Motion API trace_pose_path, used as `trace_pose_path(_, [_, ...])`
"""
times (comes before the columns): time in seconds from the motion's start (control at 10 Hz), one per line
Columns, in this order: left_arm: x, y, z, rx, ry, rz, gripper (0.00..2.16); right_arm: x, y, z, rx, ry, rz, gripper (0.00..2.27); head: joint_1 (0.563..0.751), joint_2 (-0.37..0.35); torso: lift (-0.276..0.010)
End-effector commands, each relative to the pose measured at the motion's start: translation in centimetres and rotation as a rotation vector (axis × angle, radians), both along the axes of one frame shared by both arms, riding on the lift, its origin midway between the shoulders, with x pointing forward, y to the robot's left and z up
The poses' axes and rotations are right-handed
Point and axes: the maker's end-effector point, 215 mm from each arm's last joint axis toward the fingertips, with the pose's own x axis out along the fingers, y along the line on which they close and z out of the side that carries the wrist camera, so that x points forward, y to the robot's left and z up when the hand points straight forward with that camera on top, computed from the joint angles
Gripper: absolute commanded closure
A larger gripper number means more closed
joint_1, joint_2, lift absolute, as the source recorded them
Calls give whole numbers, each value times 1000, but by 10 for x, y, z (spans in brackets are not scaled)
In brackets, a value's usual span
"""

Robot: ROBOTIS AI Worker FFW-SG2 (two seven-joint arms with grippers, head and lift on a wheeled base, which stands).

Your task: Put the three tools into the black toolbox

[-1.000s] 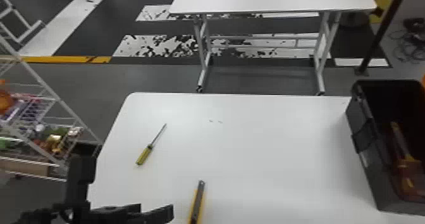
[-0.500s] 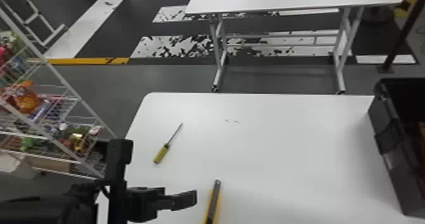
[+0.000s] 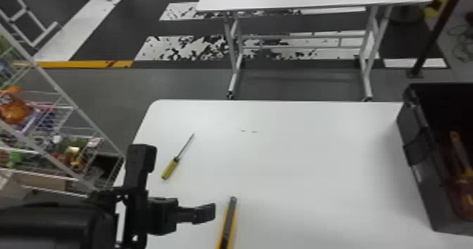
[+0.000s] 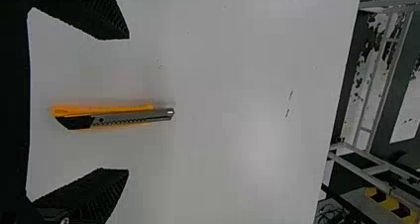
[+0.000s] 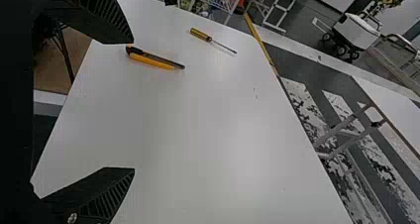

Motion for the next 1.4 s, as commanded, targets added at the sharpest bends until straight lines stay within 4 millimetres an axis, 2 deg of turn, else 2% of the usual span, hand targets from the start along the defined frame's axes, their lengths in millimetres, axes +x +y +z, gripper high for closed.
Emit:
trace_pose_path(0.0, [-17, -6, -25, 49, 66, -12, 33, 0, 0, 0, 3, 2, -1, 83, 695, 190, -51])
trace_pose_path(0.2, [-38, -10, -55, 65, 147, -8, 33, 0, 0, 0, 2, 0, 0, 83, 695, 198, -51])
trace_pose_path(0.3, [-39, -12, -57, 74, 151, -11, 33, 0, -1, 1, 2, -2, -2, 83, 695, 195, -51])
trace_pose_path(0.5, [-26, -16, -52, 71, 130, -12, 87, -1, -1, 1, 7, 0, 0, 83, 695, 178, -51])
trace_pose_path(0.7, [-16, -28, -56, 78, 128, -23, 87, 0, -4, 4, 16, -7, -4, 83, 695, 159, -51])
trace_pose_path(0.9, [-16, -54, -65, 54, 149, -38, 76, -2, -8, 6, 22, -7, -8, 83, 695, 123, -51])
trace_pose_path(1.1, [-14, -70, -69, 72, 151, -42, 73, -3, -10, 7, 25, -8, -10, 83, 695, 50, -51])
trace_pose_path(1.3, [-15, -69, -78, 123, 168, -21, 73, -1, -10, 7, 38, -16, -16, 83, 695, 17, -51])
